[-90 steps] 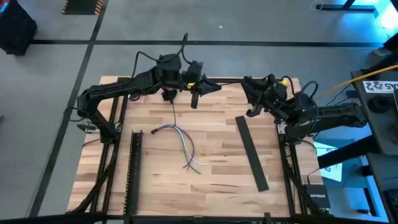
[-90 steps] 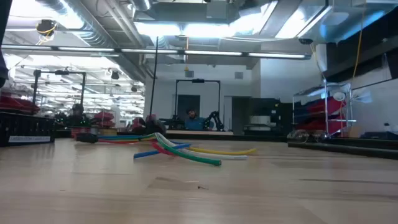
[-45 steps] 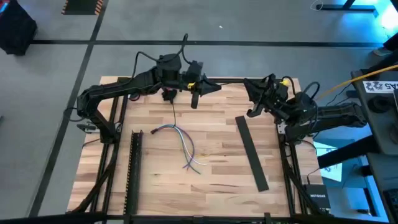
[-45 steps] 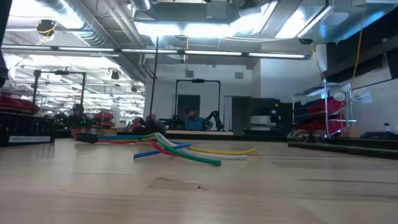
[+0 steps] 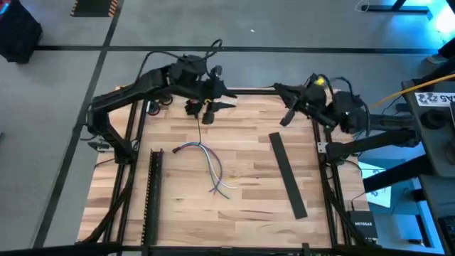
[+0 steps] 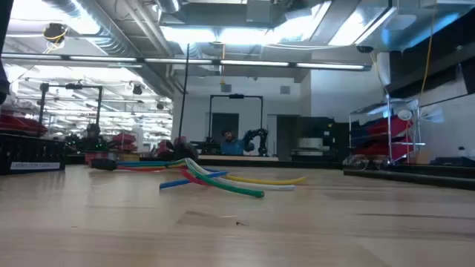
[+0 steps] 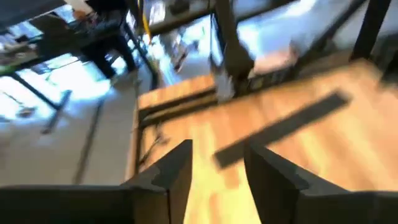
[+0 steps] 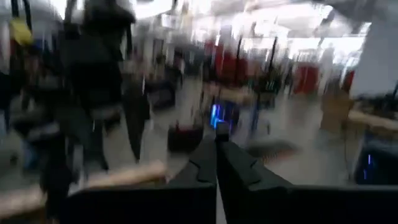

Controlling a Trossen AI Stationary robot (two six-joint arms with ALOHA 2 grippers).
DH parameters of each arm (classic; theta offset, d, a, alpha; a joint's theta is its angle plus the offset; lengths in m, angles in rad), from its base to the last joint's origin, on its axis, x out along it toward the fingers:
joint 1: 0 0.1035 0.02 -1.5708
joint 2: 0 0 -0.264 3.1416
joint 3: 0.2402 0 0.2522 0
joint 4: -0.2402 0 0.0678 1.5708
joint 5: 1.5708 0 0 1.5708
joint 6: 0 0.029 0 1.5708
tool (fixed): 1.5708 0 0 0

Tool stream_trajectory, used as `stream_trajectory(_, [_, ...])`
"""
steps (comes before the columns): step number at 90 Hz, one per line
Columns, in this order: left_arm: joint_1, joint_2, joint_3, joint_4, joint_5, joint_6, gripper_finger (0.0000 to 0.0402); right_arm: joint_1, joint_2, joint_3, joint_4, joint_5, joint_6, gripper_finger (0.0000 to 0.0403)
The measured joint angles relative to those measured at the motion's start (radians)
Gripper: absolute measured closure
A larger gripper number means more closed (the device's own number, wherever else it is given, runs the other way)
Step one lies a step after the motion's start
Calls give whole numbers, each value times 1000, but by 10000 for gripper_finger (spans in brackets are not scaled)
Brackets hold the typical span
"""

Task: Ziptie cables
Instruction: Insert the black zip tie tail into the locking head

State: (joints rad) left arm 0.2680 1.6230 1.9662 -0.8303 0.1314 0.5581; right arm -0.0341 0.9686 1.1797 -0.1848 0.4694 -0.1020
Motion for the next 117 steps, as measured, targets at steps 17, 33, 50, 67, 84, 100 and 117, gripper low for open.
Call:
stream_trajectory(17, [-12,6,-11,-43,-26,292,247,-98,95,212,-313,-230,107,403])
stream_trajectory(33, [-44,28,-72,-47,-24,609,247,-211,173,286,-352,-523,197,403])
stream_trajectory(50, [-98,31,-117,1,-27,778,247,-331,209,300,-362,-785,319,403])
stream_trajectory(67, [-142,37,-118,76,-55,905,247,-434,229,300,-358,-1115,440,403])
stream_trajectory(84, [-169,39,-117,127,-63,974,247,-490,254,300,-337,-1263,498,403])
stream_trajectory(100, [-198,73,-117,135,-62,996,247,-512,287,300,-333,-1360,526,403])
stream_trajectory(117, [-217,105,-117,145,-64,1076,247,-512,315,300,-332,-1414,544,403])
